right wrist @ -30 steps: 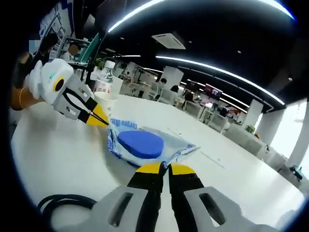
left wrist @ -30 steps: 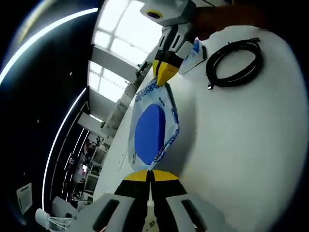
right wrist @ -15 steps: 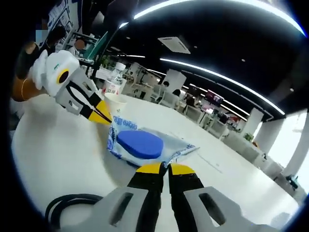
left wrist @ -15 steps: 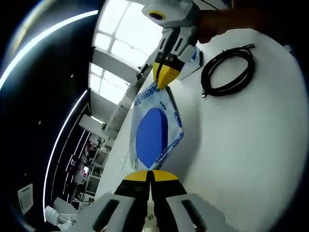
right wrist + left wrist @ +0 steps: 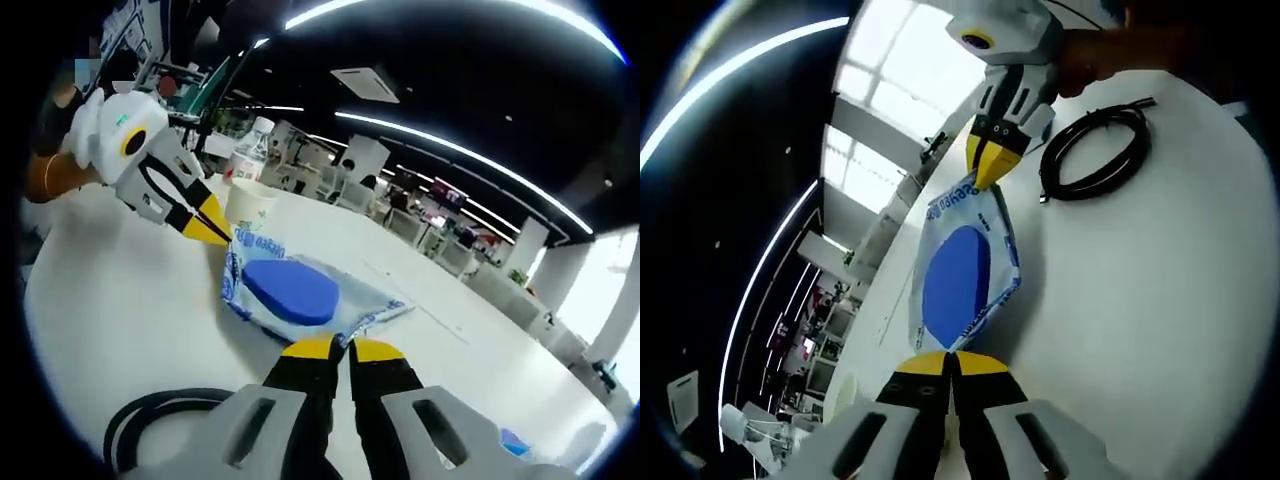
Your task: Arrange the tabletop items into an orderly group along one side of the table until the central work area is clear of visible clutter.
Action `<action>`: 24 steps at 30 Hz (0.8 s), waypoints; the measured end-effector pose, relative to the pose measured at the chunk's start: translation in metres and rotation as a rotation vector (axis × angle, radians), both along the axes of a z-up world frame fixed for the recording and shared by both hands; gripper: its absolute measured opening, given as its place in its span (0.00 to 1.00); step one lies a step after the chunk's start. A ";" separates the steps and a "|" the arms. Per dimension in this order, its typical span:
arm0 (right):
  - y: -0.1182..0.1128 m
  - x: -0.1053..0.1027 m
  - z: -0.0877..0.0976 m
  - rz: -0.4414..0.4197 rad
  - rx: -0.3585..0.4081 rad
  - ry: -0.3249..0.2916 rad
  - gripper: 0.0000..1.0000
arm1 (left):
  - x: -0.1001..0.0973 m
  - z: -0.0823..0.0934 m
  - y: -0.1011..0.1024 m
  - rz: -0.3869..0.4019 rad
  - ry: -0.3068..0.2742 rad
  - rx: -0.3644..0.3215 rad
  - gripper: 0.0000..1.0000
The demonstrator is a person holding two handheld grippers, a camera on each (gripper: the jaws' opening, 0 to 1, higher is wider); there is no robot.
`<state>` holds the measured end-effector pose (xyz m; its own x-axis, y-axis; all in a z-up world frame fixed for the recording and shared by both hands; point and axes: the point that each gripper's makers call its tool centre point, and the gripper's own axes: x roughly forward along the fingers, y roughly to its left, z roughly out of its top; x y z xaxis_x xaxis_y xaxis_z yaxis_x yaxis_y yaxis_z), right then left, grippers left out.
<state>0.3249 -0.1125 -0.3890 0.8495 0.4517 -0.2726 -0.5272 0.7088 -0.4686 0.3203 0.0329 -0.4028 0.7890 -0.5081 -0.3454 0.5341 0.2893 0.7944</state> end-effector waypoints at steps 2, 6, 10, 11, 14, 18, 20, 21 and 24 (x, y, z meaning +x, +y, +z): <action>0.000 -0.001 -0.003 -0.002 -0.003 0.009 0.03 | -0.001 -0.001 0.000 0.001 0.001 0.003 0.00; -0.002 -0.002 -0.011 -0.008 -0.004 0.037 0.04 | -0.002 -0.006 0.001 0.006 0.020 0.001 0.00; -0.005 -0.002 -0.019 -0.023 0.002 0.069 0.05 | -0.005 -0.012 0.002 0.003 0.053 -0.011 0.00; -0.006 -0.002 -0.021 -0.031 0.008 0.079 0.06 | -0.005 -0.013 0.002 0.002 0.058 -0.010 0.00; -0.009 -0.003 -0.025 -0.045 0.027 0.098 0.08 | -0.006 -0.015 0.004 0.005 0.063 -0.010 0.01; -0.010 -0.005 -0.028 -0.054 0.035 0.111 0.09 | -0.010 -0.011 0.008 0.006 0.068 -0.032 0.04; -0.011 -0.005 -0.028 -0.057 0.039 0.113 0.09 | -0.013 -0.009 0.007 0.002 0.077 -0.051 0.05; -0.012 -0.005 -0.028 -0.059 0.044 0.113 0.09 | -0.014 -0.008 0.007 0.000 0.076 -0.055 0.05; -0.015 -0.005 -0.027 -0.070 0.049 0.115 0.10 | -0.016 -0.003 0.002 -0.009 0.074 -0.061 0.05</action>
<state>0.3199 -0.1271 -0.4157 0.8438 0.4076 -0.3492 -0.5240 0.7663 -0.3717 0.3039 0.0346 -0.4062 0.7578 -0.5370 -0.3707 0.5933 0.3305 0.7340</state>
